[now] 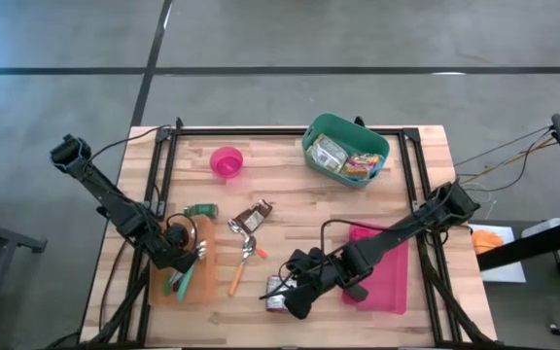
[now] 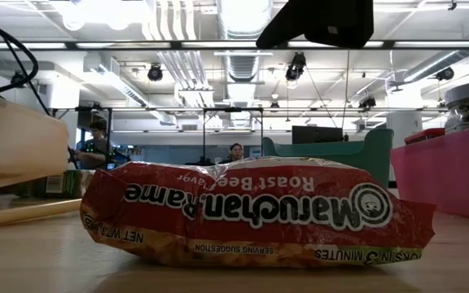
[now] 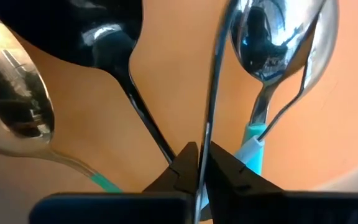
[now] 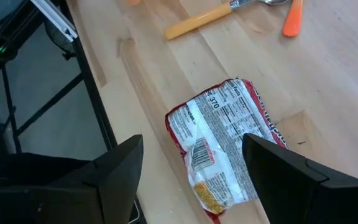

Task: Pick & Place Food Item
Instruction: Put the silver spoon into the orange bin

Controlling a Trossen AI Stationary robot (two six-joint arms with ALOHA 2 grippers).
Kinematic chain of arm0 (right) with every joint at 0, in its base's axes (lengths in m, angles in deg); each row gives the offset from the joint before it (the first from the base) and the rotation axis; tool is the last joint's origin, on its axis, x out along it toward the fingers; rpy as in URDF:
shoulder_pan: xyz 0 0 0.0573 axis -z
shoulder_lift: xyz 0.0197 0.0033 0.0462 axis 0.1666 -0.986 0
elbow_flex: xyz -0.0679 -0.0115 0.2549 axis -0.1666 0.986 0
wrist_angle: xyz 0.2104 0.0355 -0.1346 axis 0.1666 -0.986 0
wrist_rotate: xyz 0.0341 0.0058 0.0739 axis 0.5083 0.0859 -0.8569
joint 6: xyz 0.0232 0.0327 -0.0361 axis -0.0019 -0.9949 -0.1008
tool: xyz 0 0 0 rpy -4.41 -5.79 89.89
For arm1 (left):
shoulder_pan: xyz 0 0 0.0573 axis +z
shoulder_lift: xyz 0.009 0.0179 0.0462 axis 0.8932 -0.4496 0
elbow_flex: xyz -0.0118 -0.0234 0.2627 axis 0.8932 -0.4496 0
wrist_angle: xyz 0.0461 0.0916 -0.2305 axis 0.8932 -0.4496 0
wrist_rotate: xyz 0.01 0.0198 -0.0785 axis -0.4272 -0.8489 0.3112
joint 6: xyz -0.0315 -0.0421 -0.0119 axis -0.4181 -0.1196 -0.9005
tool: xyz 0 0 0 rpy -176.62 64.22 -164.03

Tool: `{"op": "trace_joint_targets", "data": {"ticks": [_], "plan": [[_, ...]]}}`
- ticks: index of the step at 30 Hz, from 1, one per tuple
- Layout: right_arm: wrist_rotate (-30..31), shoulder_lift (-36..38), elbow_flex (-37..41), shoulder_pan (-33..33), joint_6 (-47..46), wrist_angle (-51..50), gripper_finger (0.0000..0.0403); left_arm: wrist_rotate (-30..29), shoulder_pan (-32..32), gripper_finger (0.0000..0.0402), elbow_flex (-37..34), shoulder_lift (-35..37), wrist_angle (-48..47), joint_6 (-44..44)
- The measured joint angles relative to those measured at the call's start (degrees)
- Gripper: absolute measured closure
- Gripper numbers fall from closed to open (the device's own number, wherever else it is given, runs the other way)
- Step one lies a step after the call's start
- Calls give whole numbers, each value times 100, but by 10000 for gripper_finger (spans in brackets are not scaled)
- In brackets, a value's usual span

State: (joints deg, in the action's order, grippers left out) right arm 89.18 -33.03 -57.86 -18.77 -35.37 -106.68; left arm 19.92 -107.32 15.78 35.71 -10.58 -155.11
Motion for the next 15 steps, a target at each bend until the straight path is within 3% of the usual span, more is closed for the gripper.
{"op": "trace_joint_targets", "data": {"ticks": [15], "plan": [[0, 0, -2, 0, 27, -4, 133, 106, 26, 243, 51, 2, 26, -64]]}}
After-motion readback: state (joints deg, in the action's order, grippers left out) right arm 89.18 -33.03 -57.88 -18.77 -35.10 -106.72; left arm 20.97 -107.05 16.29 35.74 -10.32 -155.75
